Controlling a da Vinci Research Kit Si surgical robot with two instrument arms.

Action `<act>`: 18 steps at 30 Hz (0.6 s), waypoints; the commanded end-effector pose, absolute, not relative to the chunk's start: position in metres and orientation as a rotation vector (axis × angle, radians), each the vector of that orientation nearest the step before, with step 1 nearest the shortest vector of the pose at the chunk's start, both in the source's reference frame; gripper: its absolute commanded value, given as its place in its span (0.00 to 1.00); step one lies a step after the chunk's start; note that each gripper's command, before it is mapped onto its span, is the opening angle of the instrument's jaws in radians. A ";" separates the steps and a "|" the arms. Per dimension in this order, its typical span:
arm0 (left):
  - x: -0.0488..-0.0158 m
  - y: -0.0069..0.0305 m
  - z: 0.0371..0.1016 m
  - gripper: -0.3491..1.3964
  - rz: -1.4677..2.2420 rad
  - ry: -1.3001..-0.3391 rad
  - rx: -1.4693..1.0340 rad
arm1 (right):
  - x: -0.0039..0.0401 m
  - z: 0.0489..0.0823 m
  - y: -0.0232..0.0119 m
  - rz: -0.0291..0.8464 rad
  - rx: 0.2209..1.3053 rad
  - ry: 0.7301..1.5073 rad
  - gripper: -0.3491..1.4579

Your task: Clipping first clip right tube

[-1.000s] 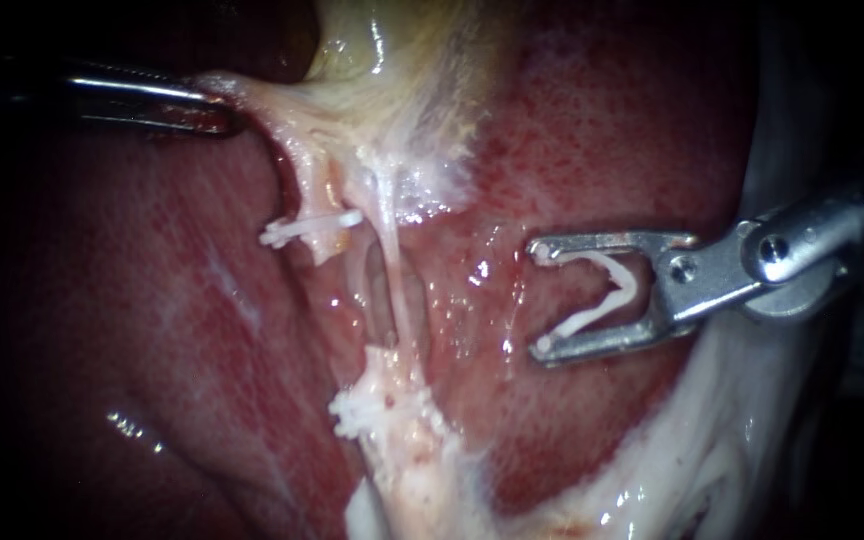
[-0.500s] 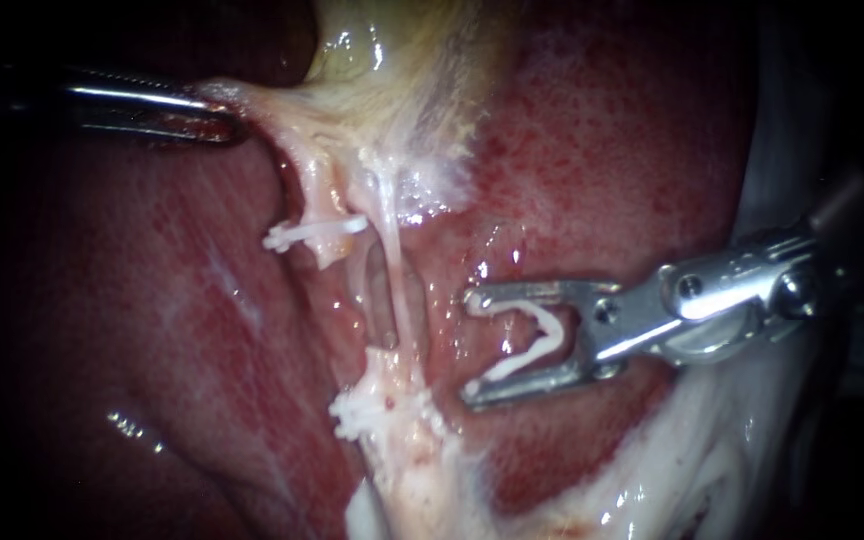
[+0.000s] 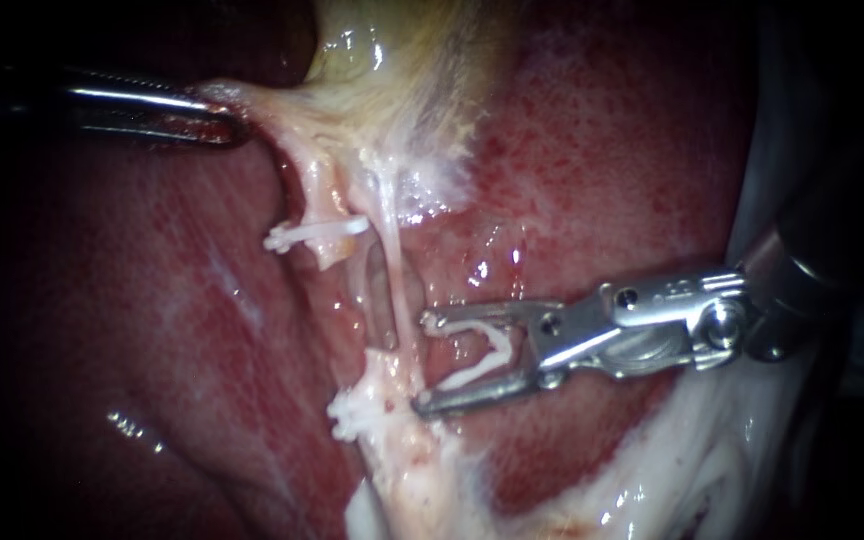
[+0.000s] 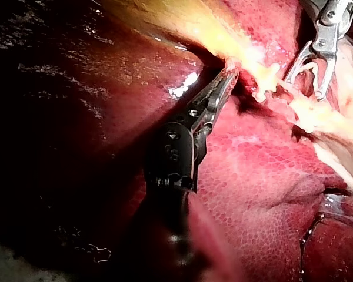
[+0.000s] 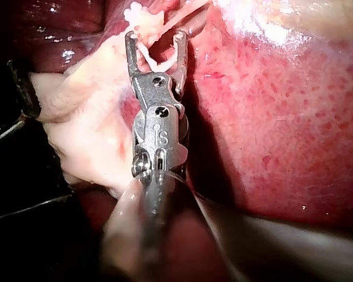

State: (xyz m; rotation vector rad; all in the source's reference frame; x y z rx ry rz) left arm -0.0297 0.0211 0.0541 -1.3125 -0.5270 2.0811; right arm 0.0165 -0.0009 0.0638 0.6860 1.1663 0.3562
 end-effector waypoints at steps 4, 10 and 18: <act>-0.0298 0.0211 0.0542 0.00 2.081 -0.527 -1.312 | 0.0173 0.0638 -0.0009 0.380 0.728 1.195 0.47; -0.0298 0.0211 0.0542 0.00 2.081 -0.527 -1.312 | 0.0182 0.0641 -0.0010 0.401 0.795 1.226 0.47; -0.0298 0.0211 0.0542 0.00 2.081 -0.527 -1.312 | 0.0184 0.0622 -0.0022 0.404 0.904 1.276 0.47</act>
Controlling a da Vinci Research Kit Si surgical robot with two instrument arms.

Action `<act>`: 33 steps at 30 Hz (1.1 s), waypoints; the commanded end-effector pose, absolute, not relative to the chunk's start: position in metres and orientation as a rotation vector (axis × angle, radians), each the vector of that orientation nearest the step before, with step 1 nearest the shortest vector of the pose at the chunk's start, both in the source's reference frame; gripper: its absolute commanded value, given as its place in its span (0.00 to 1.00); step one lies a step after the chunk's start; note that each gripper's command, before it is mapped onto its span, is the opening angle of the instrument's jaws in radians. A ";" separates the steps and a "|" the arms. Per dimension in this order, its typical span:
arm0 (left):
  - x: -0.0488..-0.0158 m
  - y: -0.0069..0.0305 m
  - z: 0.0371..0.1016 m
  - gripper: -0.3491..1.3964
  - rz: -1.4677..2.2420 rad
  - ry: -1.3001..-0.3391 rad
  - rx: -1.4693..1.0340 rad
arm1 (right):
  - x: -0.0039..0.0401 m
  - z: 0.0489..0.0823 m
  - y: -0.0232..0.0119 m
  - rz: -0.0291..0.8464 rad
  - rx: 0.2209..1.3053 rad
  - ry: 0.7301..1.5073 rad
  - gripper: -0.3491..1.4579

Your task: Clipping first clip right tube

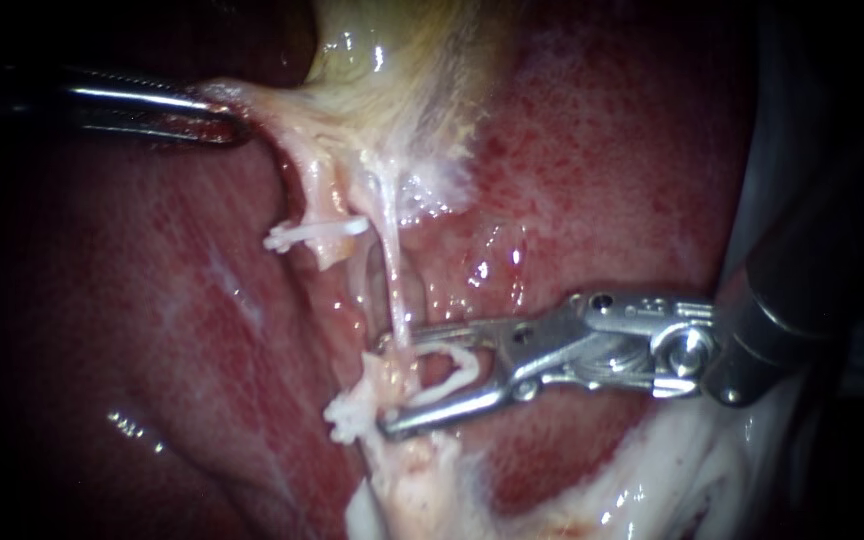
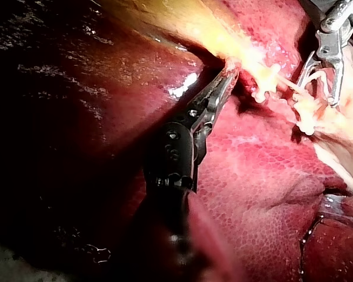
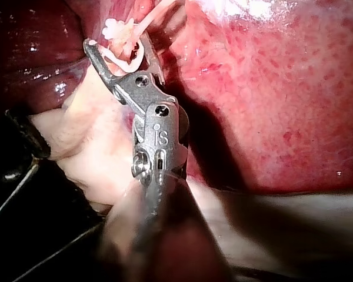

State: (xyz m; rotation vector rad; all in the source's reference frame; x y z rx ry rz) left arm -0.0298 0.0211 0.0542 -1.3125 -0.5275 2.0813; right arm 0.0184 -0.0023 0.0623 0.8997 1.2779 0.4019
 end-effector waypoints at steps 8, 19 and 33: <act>-0.0298 0.0212 0.0543 0.00 2.081 -0.528 -1.313 | 0.0191 0.0598 -0.0033 0.379 0.954 1.311 0.47; -0.0299 0.0212 0.0544 0.00 2.082 -0.527 -1.313 | 0.0193 0.0602 -0.0035 0.394 0.974 1.311 0.46; -0.0299 0.0212 0.0547 0.00 2.082 -0.527 -1.313 | 0.0191 0.0598 -0.0042 0.398 1.087 1.338 0.44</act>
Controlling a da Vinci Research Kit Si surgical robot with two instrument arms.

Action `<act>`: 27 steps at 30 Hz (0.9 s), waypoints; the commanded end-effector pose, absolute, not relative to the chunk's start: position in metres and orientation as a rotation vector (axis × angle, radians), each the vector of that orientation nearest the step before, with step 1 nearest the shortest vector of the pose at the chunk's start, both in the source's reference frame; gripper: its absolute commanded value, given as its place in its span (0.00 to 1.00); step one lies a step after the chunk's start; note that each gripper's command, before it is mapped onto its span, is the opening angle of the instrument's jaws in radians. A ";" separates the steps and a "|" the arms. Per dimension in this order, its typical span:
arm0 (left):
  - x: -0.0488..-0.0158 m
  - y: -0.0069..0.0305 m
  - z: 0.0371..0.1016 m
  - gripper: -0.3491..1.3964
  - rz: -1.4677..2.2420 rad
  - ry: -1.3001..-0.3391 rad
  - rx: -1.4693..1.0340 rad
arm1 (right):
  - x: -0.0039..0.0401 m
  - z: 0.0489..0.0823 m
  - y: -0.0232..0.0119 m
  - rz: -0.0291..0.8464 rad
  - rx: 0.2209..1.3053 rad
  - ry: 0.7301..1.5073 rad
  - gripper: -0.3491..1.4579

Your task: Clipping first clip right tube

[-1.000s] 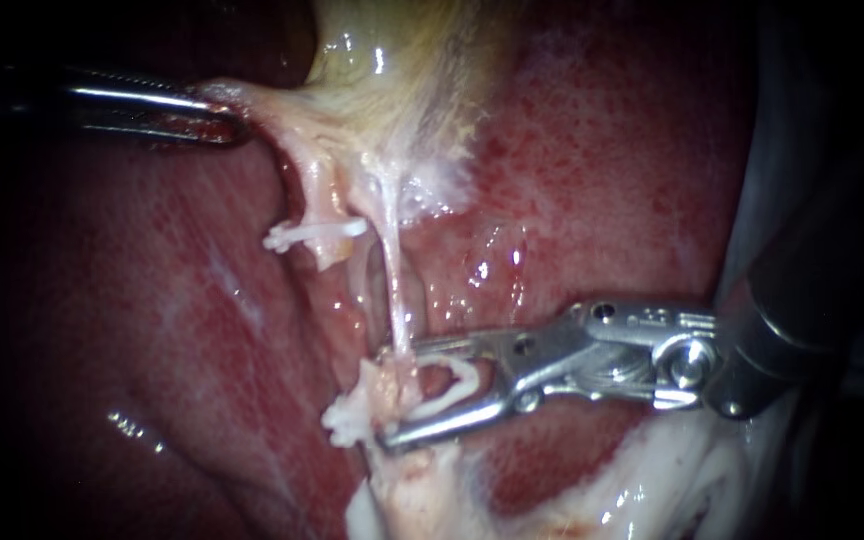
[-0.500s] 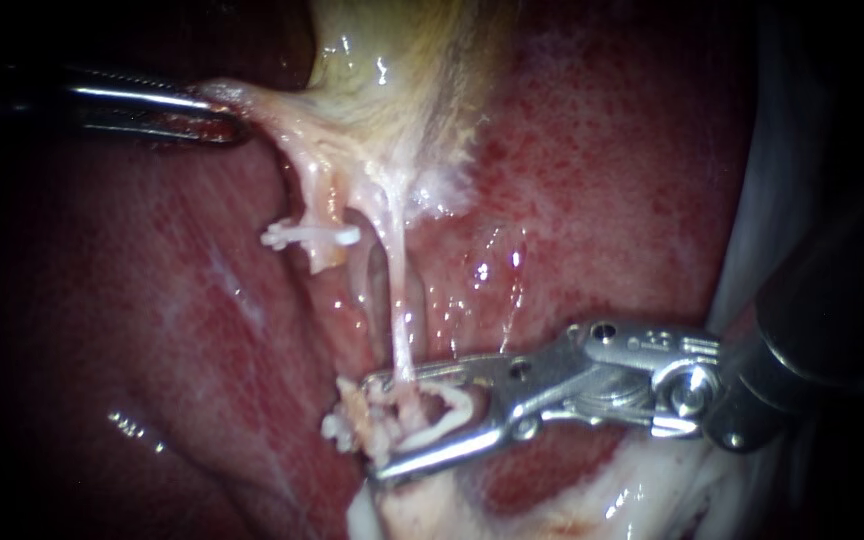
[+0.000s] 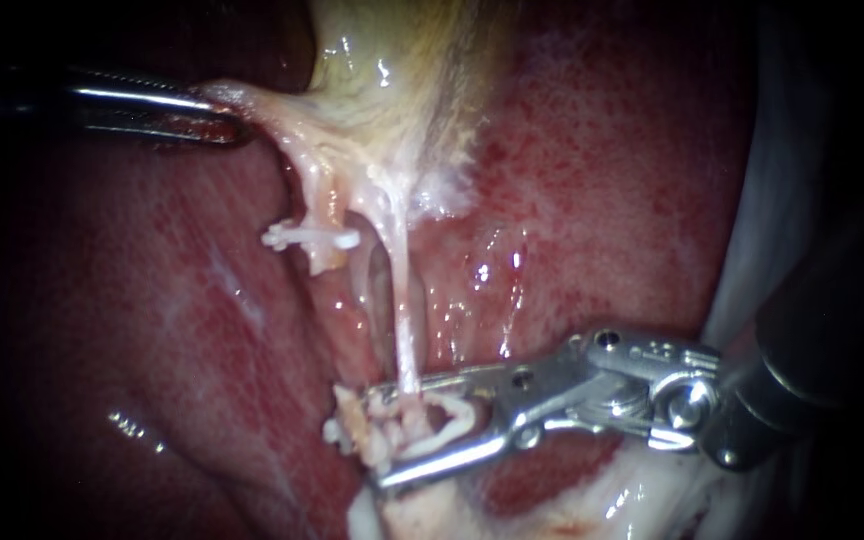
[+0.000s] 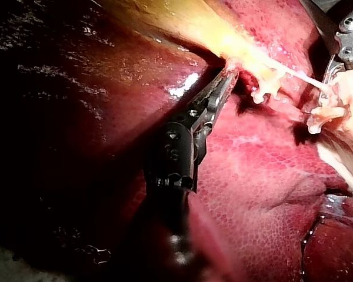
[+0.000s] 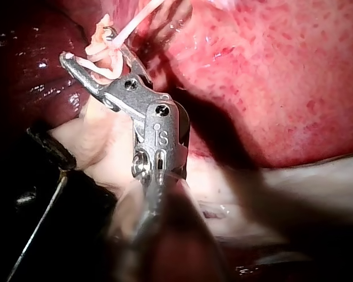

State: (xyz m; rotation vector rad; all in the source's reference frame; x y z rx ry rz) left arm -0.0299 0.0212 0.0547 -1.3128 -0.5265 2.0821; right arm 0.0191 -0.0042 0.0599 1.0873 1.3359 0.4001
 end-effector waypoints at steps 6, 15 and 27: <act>-0.0299 0.0213 0.0547 0.00 2.082 -0.526 -1.313 | 0.0195 0.0602 -0.0039 0.399 1.129 1.349 0.43; -0.0299 0.0213 0.0548 0.00 2.082 -0.526 -1.313 | 0.0194 0.0608 -0.0035 0.418 1.109 1.346 0.37; -0.0299 0.0214 0.0550 0.00 2.082 -0.526 -1.313 | 0.0193 0.0609 -0.0035 0.420 1.114 1.340 0.04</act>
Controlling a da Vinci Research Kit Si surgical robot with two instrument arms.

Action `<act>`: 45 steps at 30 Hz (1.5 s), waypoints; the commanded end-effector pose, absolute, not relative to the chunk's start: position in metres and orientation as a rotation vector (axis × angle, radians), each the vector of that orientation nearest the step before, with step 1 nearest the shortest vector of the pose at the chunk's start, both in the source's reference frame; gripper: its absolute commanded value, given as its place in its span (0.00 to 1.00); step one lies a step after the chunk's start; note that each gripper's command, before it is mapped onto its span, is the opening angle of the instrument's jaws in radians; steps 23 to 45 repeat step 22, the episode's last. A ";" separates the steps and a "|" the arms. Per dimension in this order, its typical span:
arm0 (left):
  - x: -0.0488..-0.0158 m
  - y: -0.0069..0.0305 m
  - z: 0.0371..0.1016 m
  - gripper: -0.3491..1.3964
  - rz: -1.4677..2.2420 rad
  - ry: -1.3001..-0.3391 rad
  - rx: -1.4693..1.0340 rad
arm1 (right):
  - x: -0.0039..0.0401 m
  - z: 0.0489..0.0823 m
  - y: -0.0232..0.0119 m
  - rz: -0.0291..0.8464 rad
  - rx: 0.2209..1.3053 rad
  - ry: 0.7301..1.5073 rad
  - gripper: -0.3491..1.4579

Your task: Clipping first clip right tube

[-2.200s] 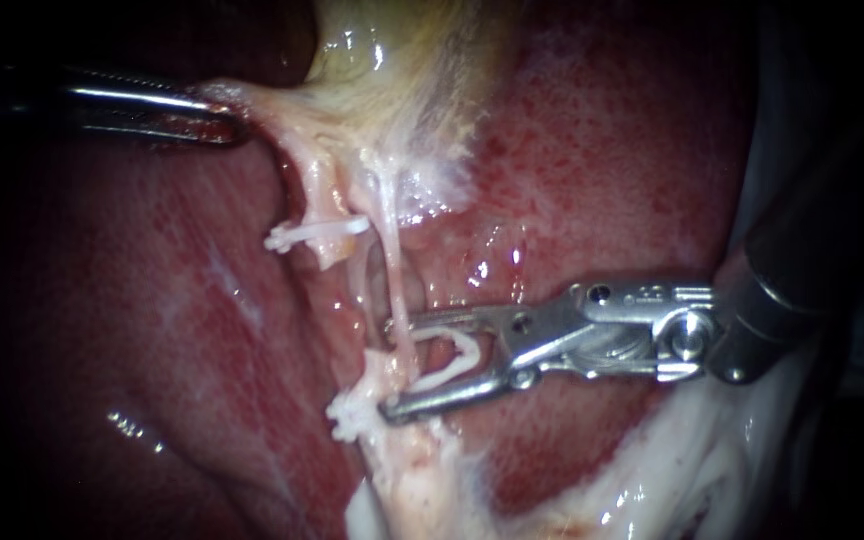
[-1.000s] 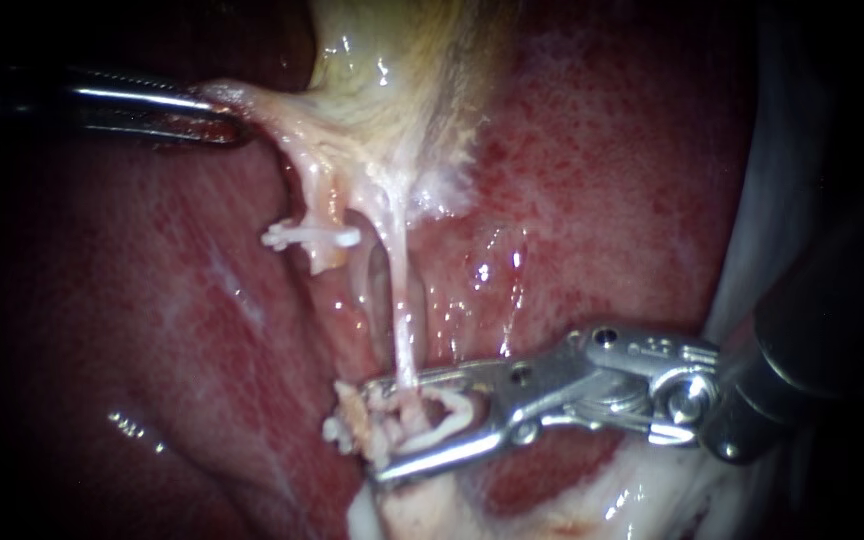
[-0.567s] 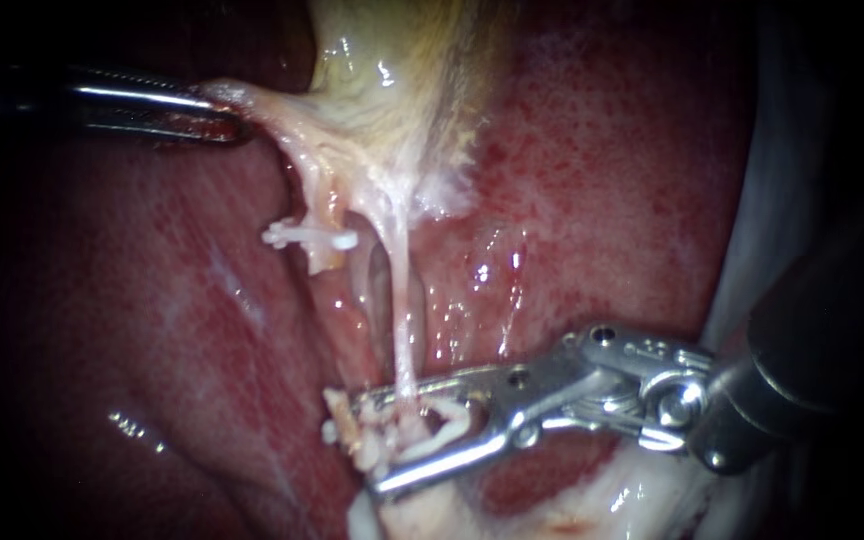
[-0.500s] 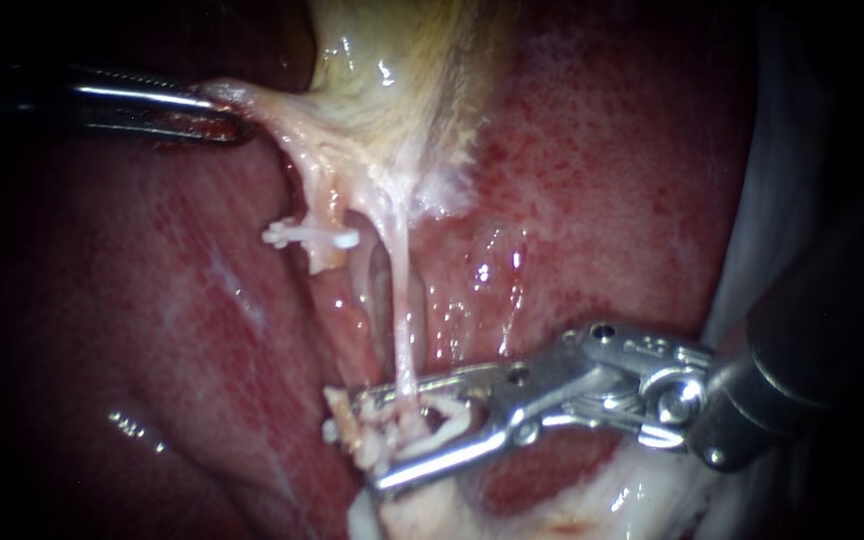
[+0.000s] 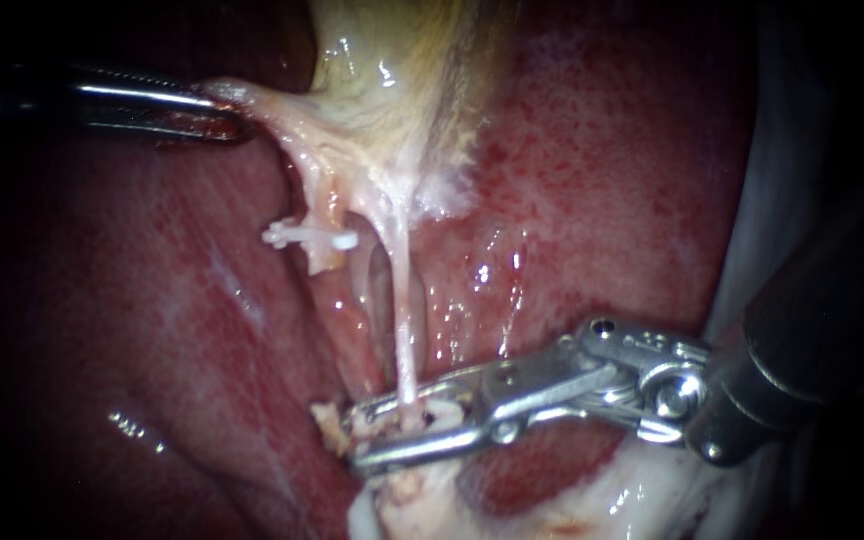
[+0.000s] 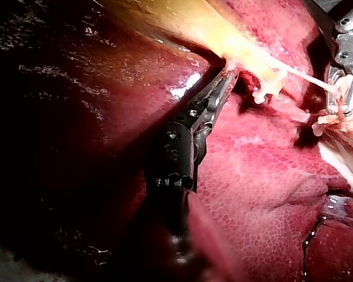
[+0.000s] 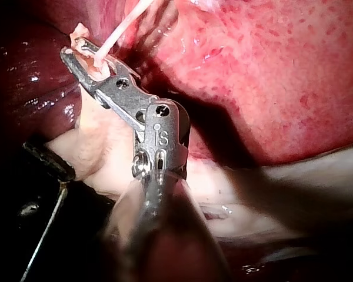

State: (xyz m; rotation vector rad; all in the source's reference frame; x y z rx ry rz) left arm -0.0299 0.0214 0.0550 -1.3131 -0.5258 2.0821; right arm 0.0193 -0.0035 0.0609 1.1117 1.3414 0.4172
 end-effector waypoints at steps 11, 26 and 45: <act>-0.0299 0.0215 0.0551 0.00 2.082 -0.526 -1.313 | 0.0191 0.0612 -0.0033 0.422 1.110 1.266 0.00; -0.0300 0.0216 0.0553 0.00 2.082 -0.525 -1.312 | 0.0190 0.0615 -0.0031 0.421 1.110 1.266 0.00; -0.0300 0.0216 0.0553 0.00 2.082 -0.525 -1.312 | 0.0190 0.0615 -0.0031 0.421 1.110 1.266 0.00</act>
